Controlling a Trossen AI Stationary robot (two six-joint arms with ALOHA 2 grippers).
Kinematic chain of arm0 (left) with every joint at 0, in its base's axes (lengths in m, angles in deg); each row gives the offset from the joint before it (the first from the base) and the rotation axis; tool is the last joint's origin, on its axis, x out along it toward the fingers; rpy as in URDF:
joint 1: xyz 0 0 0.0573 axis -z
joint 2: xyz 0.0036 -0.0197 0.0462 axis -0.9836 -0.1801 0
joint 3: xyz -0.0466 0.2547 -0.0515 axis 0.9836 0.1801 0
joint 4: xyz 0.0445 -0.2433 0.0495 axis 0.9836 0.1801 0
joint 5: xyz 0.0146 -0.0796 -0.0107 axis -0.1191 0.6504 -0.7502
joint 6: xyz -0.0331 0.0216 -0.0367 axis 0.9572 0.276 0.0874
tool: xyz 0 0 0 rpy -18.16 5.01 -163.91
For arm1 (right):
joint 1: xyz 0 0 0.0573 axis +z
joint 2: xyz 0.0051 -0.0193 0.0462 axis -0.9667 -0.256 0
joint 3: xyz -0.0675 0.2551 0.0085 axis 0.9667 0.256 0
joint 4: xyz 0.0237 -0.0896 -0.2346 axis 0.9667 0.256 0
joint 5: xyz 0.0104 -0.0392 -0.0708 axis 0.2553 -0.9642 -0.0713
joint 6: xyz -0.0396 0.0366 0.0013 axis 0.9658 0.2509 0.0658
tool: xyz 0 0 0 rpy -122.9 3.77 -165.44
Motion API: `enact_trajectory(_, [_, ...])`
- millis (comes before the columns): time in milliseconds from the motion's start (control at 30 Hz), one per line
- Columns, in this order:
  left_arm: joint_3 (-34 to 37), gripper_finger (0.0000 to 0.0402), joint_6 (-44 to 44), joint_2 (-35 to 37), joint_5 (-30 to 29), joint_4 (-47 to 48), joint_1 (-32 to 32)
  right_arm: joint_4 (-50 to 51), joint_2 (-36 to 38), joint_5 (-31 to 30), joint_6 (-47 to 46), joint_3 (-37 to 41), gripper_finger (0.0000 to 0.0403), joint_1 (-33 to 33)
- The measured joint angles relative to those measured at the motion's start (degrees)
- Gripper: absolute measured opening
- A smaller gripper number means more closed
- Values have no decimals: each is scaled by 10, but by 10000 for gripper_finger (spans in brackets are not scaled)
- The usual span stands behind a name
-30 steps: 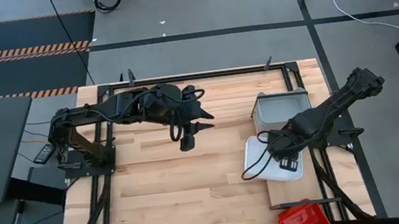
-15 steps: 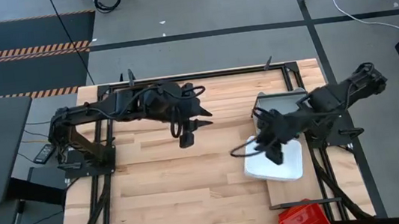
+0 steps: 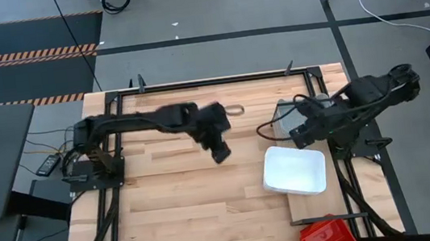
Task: Stack baskets on shelf by color
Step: Stack the white bin on top of the white bin on the shelf
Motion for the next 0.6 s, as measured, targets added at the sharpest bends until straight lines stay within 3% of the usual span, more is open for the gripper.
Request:
enact_trajectory(133, [19,117,-33,-45,80,-51,32,8,10,0,-51,1,130,31])
enact_trajectory(233, [19,117,-51,-74,101,-94,55,8,9,34,-78,9,130,50])
enact_trajectory(400, [19,117,-50,-98,98,-192,78,7,-2,157,-144,42,130,91])
enact_trajectory(600, [19,117,-63,-114,61,-268,86,8,-23,211,-280,64,130,151])
